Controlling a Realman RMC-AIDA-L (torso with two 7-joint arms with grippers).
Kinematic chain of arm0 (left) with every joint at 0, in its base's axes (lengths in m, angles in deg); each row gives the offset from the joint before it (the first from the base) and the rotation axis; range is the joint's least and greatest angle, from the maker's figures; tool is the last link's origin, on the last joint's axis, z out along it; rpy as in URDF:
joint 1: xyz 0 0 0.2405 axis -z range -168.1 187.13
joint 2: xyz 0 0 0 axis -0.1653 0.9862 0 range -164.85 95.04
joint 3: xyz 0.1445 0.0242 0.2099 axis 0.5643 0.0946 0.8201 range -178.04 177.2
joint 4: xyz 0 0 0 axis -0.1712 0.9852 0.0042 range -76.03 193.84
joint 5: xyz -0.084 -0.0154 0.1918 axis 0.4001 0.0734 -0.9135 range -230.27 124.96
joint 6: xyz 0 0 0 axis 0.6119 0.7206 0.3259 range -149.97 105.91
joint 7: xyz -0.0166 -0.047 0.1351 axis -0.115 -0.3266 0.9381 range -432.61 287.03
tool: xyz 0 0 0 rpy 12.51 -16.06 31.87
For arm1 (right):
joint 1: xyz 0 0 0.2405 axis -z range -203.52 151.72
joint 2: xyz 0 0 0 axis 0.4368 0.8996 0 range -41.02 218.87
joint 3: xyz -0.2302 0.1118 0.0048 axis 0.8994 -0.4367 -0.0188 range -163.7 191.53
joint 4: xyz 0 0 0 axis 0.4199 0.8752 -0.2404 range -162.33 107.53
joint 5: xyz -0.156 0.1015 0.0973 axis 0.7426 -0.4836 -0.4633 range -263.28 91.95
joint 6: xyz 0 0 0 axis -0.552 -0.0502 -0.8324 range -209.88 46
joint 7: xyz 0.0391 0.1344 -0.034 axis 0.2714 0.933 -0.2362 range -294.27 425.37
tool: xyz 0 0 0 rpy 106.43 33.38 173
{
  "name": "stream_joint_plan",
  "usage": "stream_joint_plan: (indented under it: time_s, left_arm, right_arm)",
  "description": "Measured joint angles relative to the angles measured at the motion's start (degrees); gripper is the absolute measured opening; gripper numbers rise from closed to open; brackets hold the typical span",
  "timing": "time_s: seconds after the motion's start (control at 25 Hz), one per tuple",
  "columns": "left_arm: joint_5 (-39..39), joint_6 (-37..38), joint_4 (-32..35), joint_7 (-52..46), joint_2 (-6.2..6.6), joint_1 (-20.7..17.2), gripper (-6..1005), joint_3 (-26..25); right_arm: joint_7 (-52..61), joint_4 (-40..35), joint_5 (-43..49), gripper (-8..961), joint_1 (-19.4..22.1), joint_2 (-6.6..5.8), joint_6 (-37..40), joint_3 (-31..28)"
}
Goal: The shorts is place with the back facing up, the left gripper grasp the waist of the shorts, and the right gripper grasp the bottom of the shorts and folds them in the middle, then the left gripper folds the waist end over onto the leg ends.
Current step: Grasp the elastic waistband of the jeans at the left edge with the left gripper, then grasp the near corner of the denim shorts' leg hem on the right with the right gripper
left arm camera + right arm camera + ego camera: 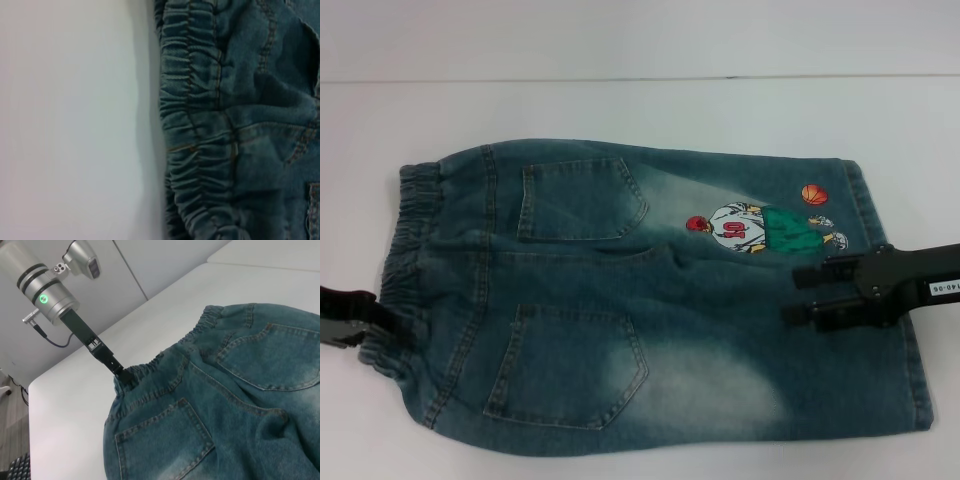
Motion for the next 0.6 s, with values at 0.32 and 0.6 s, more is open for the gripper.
stream_joint_plan:
  time_s: [0.32, 0.6]
  left_arm:
    - [0.0, -0.04, 0.37, 0.17, 0.0, 0.08, 350, 0.0]
    - [0.64, 0.3, 0.69, 0.72, 0.0, 0.91, 31, -0.11]
  right_arm:
    - [1.99, -0.2, 0.0, 777, -0.59, -0.49, 0.28, -0.33]
    - [11.4, -3.41, 3.11, 778, -2.33, -2.3, 3.27, -0.4]
